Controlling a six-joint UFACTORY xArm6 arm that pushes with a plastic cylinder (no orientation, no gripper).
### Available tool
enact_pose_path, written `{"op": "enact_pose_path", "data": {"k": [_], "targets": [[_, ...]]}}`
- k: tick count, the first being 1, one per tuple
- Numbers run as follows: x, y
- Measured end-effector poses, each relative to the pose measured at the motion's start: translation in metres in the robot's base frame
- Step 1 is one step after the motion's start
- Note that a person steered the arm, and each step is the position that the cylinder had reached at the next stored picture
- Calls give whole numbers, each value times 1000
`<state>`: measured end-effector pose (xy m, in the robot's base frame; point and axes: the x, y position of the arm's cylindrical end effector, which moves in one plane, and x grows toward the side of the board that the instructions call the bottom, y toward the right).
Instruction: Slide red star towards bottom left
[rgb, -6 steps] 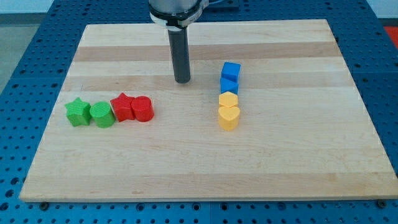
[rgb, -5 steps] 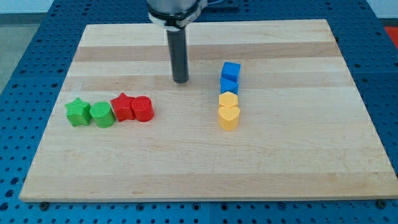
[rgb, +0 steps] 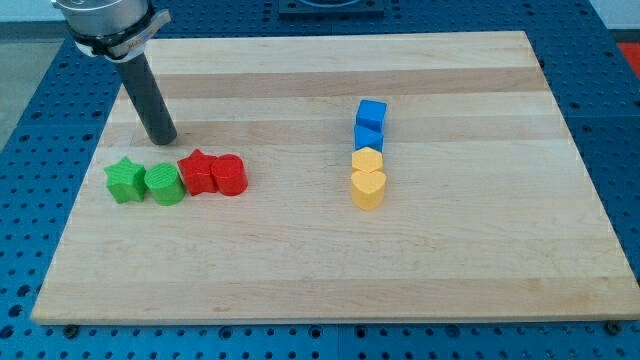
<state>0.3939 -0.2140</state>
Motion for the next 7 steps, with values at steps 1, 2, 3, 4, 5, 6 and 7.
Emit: {"op": "enact_pose_path", "data": {"k": [1,2,3,4,5,6,7], "targets": [[24,33],[26,58],[28,72],[53,74],[58,76],[0,70],[14,64]]}}
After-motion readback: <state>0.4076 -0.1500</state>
